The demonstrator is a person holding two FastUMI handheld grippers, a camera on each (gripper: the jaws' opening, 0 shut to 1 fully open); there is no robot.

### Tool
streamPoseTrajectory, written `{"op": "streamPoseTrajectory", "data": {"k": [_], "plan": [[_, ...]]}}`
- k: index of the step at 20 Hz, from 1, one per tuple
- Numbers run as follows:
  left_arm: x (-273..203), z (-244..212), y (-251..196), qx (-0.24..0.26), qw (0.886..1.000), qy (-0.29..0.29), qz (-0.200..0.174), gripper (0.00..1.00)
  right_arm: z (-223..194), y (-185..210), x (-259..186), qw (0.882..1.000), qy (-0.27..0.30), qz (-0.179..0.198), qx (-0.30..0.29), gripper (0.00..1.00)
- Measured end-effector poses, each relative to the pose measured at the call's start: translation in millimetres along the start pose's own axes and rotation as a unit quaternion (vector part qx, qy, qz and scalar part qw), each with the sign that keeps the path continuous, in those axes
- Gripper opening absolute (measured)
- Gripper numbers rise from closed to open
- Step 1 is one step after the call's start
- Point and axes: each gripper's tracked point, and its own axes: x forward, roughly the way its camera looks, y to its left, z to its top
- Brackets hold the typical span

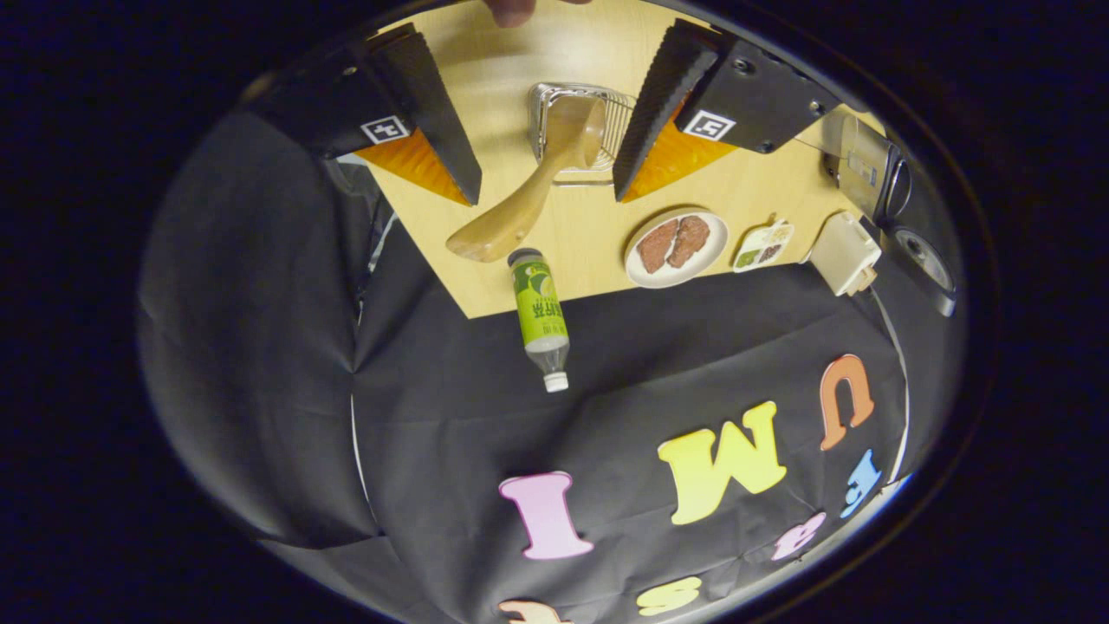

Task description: Close the left gripper, press the button to open the rice cooker; take a wooden spoon from the chopstick holder with the right hand, scoop a spoonful of rice and pour it into the rice cooker, then put the wooden spoon back into the chopstick holder.

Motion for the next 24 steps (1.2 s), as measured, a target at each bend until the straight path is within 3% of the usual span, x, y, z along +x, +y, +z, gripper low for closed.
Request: {"op": "streamPoseTrajectory", "data": {"k": [1, 2, 3, 7, 9, 10, 11, 12, 16, 20, 24], "plan": [[0, 0, 1, 0.001, 1.000, 0.002, 0.002, 0.95, -5, 0, 9, 1.000, 0.010, 0.003, 0.006, 0.98], [-1, -1, 1, 0.003, 1.000, 0.005, 0.004, 0.95, -8, 0, 16, 1.000, 0.013, 0.006, 0.013, 0.87], [0, -3, 2, 0.006, 1.000, 0.006, 0.007, 0.95, -8, 0, 21, 1.000, 0.014, 0.008, 0.019, 0.84], [-2, -14, -2, 0.013, 1.000, 0.022, 0.007, 0.95, -9, 1, 33, 0.999, 0.017, 0.014, 0.040, 0.58], [-2, -16, -3, 0.015, 1.000, 0.024, 0.006, 0.95, -7, 1, 33, 0.999, 0.016, 0.010, 0.048, 0.39], [-2, -17, -3, 0.011, 1.000, 0.024, 0.006, 0.95, -6, 4, 31, 0.998, 0.019, 0.013, 0.053, 0.24], [-2, -16, -3, 0.005, 1.000, 0.022, 0.005, 0.95, -6, 9, 27, 0.998, 0.020, 0.021, 0.059, 0.28], [-2, -15, -2, -0.001, 1.000, 0.021, 0.005, 0.95, -6, 11, 24, 0.998, 0.022, 0.016, 0.060, 0.19], [-4, -19, 3, -0.014, 1.000, 0.022, 0.003, 0.95, 10, 14, 8, 0.998, 0.002, 0.004, 0.058, 0.09], [-5, -15, 1, 0.002, 1.000, 0.009, -0.016, 0.95, 40, 24, -14, 0.999, -0.033, -0.014, 0.028, 0.08], [-4, -11, 3, 0.002, 0.999, -0.004, -0.046, 0.95, 71, 64, -61, 0.998, -0.063, -0.011, -0.001, 0.09]]}}
